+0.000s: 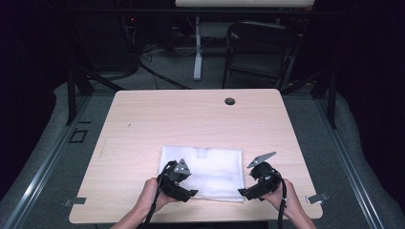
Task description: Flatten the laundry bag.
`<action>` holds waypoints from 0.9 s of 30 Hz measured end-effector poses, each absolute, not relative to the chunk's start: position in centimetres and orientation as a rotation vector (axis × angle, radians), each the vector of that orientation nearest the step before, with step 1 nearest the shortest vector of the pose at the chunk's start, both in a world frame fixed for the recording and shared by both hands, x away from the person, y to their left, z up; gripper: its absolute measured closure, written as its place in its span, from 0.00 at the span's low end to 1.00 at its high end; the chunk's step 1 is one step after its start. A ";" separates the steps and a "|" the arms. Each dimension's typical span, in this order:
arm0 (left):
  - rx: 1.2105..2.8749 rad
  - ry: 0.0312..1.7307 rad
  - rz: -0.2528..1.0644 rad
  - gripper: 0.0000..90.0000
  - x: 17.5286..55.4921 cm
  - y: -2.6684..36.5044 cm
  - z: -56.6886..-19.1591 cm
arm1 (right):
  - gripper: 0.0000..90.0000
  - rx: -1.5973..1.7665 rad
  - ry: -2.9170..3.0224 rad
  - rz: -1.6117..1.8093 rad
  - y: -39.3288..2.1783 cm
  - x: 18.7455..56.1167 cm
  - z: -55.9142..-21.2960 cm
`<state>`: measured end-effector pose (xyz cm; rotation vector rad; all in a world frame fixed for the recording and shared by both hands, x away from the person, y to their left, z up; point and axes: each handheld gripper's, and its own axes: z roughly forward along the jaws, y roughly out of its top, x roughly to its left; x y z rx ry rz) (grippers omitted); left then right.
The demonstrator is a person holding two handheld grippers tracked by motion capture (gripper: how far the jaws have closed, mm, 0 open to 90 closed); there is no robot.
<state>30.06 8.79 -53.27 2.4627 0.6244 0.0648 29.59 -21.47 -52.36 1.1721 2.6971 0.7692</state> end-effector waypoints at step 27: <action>2.600 0.508 0.022 0.98 29.7 6.1 -55.3 | 0.32 1.121 2.716 0.749 -20.5 29.1 -52.6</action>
